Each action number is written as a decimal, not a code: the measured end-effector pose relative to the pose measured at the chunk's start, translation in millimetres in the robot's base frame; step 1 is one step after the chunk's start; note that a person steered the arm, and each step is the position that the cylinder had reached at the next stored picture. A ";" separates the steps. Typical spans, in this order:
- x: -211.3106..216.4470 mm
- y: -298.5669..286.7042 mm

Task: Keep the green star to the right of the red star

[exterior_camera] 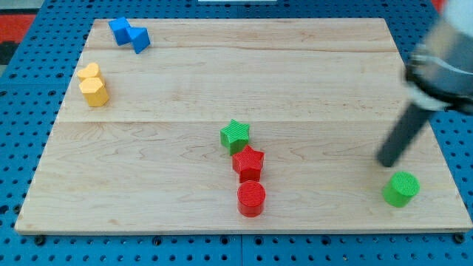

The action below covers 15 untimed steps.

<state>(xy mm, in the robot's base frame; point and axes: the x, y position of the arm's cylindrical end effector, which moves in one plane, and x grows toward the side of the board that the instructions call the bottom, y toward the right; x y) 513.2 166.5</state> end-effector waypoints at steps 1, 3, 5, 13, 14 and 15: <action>-62.0 -131.0; -36.3 -227.2; -69.4 -146.6; -13.7 -63.5; 25.0 -61.1; 94.5 -43.3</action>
<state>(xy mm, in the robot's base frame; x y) 607.7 123.2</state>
